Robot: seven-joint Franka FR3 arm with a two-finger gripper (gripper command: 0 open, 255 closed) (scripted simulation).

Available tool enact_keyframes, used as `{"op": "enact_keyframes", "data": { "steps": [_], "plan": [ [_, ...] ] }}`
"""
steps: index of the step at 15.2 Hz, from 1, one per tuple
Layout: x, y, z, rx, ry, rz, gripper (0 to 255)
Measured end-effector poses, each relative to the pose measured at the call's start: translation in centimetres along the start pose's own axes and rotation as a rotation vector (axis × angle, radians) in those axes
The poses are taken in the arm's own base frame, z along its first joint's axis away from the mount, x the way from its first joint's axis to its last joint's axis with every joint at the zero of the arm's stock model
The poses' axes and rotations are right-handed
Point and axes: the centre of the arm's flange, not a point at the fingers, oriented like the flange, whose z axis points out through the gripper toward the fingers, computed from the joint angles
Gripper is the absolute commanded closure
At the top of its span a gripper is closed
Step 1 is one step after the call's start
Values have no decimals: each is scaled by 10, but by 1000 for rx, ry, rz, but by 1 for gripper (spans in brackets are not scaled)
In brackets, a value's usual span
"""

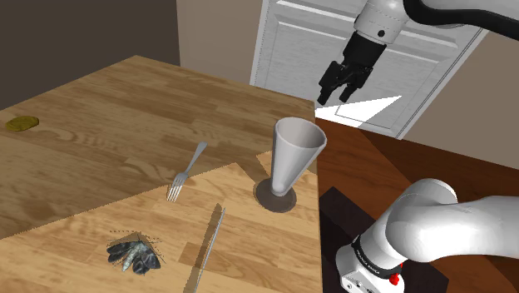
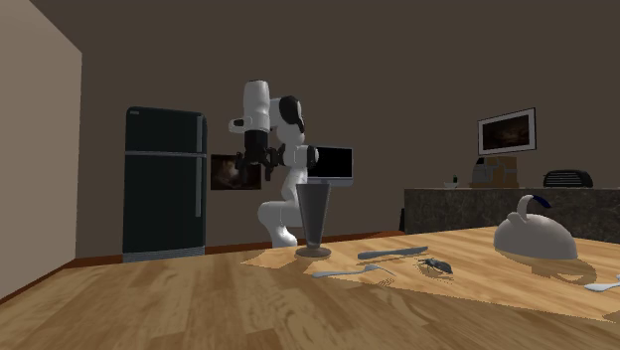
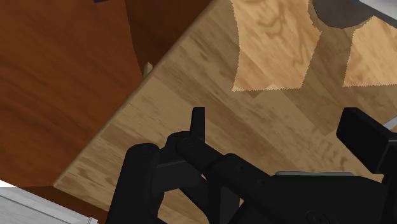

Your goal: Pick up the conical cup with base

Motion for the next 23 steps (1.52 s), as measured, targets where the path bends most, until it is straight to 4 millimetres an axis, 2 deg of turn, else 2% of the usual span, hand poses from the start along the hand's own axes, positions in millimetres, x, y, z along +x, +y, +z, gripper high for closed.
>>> {"op": "enact_keyframes", "data": {
  "steps": [2, 8, 12, 15, 21, 22, 23],
  "plan": [
    [-3, -5, 0, 4, -2, 2, 0],
    [-36, -56, -5, 52, -20, 34, 0],
    [-60, -100, -10, 87, -35, 58, 0],
    [-66, -108, 0, 96, -39, 64, 0],
    [-69, -108, 26, 97, -40, 65, 0],
    [-69, -108, 27, 97, -40, 65, 255],
    [-69, -108, 27, 97, -40, 65, 255]
  ]
}}
